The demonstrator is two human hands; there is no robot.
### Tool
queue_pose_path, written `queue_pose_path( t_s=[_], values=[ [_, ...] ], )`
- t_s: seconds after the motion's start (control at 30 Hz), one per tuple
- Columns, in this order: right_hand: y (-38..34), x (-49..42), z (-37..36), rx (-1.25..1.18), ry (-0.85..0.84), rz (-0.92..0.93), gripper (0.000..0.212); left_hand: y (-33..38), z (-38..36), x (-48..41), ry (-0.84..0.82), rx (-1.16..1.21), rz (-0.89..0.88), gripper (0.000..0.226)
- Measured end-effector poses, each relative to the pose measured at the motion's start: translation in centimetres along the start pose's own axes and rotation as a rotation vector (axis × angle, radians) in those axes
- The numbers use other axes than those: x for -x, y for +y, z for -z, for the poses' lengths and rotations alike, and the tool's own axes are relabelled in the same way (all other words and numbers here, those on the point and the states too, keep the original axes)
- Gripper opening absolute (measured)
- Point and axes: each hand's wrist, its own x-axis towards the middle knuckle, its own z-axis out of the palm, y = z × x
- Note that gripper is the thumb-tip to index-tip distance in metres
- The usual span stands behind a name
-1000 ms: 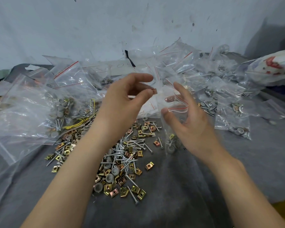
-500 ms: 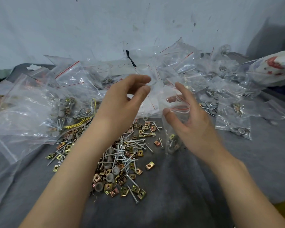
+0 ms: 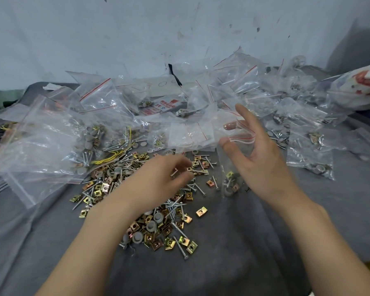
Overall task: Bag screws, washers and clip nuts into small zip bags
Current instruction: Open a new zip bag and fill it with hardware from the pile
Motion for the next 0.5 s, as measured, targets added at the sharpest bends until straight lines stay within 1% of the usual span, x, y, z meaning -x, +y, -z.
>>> queue_pose_path(
  t_s=[0.07, 0.13, 0.37, 0.5],
  values=[
    [0.0, -0.1, 0.0, 0.009, 0.001, 0.002, 0.071, 0.2, -0.5, 0.5, -0.047, -0.100, -0.041, 0.039],
    [-0.1, -0.1, 0.1, 0.004, 0.004, 0.000, 0.069, 0.4, -0.9, 1.2, -0.074, -0.169, -0.073, 0.039],
    [-0.1, -0.2, 0.3, -0.003, 0.013, -0.009, 0.070, 0.8, -2.6, 3.2, -0.069, -0.288, -0.150, 0.042],
    [-0.1, -0.1, 0.2, -0.009, 0.024, -0.012, 0.069, 0.9, -3.0, 3.3, -0.038, -0.259, -0.174, 0.028]
  ],
)
